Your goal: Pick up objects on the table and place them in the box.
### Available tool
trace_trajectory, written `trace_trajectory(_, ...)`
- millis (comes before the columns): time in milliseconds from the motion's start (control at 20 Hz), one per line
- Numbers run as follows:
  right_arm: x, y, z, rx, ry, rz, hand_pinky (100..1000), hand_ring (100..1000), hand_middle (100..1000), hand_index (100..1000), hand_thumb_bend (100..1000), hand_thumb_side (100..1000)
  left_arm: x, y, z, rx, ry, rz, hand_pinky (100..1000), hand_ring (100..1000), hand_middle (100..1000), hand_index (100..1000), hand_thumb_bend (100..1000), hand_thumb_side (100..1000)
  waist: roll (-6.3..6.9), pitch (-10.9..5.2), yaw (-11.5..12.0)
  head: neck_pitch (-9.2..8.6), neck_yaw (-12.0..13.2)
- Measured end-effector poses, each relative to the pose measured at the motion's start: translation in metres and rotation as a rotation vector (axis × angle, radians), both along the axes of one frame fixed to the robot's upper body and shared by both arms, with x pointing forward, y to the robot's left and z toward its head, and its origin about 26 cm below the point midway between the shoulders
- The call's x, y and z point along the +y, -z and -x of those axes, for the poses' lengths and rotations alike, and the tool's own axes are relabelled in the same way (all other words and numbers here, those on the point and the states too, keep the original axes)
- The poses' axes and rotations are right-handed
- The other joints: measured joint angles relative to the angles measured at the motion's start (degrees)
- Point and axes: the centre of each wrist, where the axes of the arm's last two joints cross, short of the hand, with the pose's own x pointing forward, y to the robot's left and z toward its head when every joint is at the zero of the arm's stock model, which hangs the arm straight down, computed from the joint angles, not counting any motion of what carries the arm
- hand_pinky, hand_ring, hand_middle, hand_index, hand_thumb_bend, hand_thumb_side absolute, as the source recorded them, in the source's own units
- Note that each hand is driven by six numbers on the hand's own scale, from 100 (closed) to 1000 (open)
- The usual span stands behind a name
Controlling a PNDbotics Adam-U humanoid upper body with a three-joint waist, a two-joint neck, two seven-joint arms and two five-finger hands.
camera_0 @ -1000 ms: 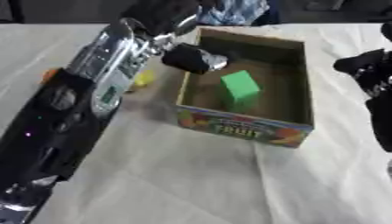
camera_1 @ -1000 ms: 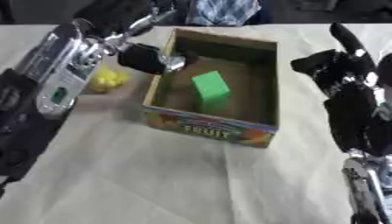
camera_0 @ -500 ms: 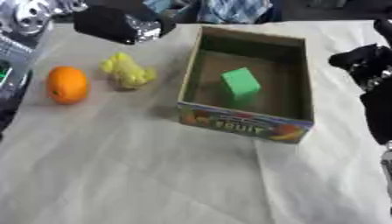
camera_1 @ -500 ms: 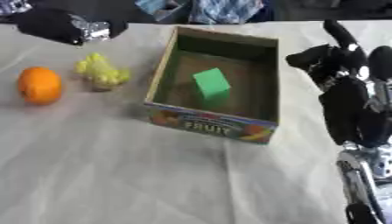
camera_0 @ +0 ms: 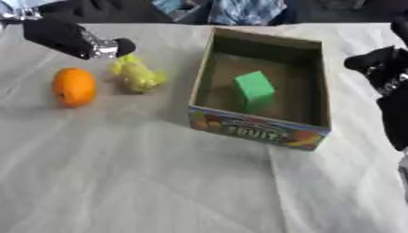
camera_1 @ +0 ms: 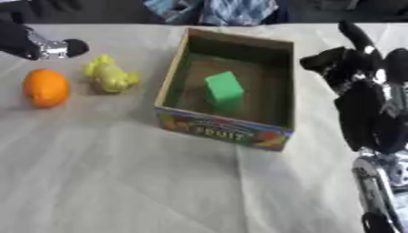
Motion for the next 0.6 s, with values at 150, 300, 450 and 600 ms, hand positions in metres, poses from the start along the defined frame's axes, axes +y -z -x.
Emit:
trace_trajectory(150, 0.000, 0.000, 0.000, -0.003, 0.003, 0.000, 801, 718, 597, 972, 360, 1000, 0.021, 0.016, -0.011, 0.084, -0.055, -0.061, 720, 822, 1000, 907, 331, 496, -0.06, -0.02, 0.24, 0.00, -0.23)
trace_trajectory(300, 0.000, 0.000, 0.000, -0.004, 0.004, -0.001, 801, 719, 597, 972, 359, 1000, 0.042, 0.023, -0.020, 0.151, -0.100, -0.115, 744, 835, 1000, 918, 331, 494, -0.26, -0.04, 0.23, 0.00, -0.23)
trace_trajectory(450, 0.000, 0.000, 0.000, -0.005, 0.006, -0.002, 801, 718, 596, 971, 359, 1000, 0.057, 0.029, -0.027, 0.206, -0.140, -0.160, 762, 848, 1000, 931, 394, 544, -0.25, -0.06, 0.25, -0.01, -0.24)
trace_trajectory(600, -0.002, 0.001, 0.001, -0.003, 0.012, -0.002, 800, 718, 595, 970, 358, 1000, 0.070, 0.034, -0.033, 0.241, -0.188, -0.200, 767, 856, 1000, 934, 426, 519, -0.28, -0.06, 0.27, -0.01, -0.28)
